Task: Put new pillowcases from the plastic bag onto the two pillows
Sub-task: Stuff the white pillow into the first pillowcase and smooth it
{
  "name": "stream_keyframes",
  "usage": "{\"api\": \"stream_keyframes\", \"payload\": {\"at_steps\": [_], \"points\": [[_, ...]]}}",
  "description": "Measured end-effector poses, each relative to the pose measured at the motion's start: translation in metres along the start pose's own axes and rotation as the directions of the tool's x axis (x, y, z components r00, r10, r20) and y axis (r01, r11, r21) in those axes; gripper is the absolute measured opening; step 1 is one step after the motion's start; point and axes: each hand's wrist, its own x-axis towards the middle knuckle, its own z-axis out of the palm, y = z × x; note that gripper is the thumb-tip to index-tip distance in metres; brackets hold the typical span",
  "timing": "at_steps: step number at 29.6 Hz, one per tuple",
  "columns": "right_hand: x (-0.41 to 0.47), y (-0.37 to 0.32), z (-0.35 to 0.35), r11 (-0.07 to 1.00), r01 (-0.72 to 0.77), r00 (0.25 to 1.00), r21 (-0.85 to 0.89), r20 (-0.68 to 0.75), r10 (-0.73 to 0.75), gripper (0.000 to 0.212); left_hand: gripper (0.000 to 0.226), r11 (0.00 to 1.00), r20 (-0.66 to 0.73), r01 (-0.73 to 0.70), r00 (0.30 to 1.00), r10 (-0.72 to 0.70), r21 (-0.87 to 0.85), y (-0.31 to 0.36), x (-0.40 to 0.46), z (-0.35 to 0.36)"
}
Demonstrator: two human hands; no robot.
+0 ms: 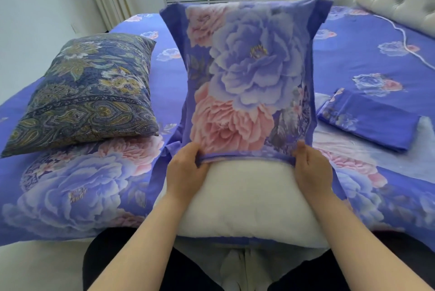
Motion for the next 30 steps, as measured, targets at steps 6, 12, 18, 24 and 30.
{"api": "stream_keyframes", "payload": {"at_steps": [6, 12, 18, 24, 30], "points": [[0.014, 0.012, -0.002, 0.987, -0.150, 0.986, -0.053, 0.068, 0.153, 0.060, 0.015, 0.996, -0.102, 0.012, 0.995, -0.003, 0.091, -0.014, -0.003, -0.007], [0.026, 0.021, -0.001, 0.861, -0.491, 0.851, -0.131, 0.140, 0.507, 0.091, 0.050, 0.926, -0.098, 0.371, 0.926, -0.363, 0.074, -0.030, 0.003, -0.010], [0.035, 0.010, 0.000, 0.804, -0.576, 0.771, 0.146, 0.426, 0.474, 0.049, 0.053, 0.771, 0.451, 0.629, 0.720, -0.527, -0.103, -0.021, 0.022, -0.005], [0.040, -0.020, -0.006, 0.936, -0.097, 0.995, 0.339, 0.006, 0.101, 0.043, 0.036, 0.934, 0.026, 0.229, 0.973, -0.231, -0.272, -0.006, 0.025, -0.014], [0.085, -0.001, -0.009, 0.960, -0.217, 0.944, -0.174, 0.213, 0.252, 0.069, 0.040, 0.853, 0.281, 0.500, 0.849, -0.448, -0.149, -0.015, 0.038, 0.019]]}}
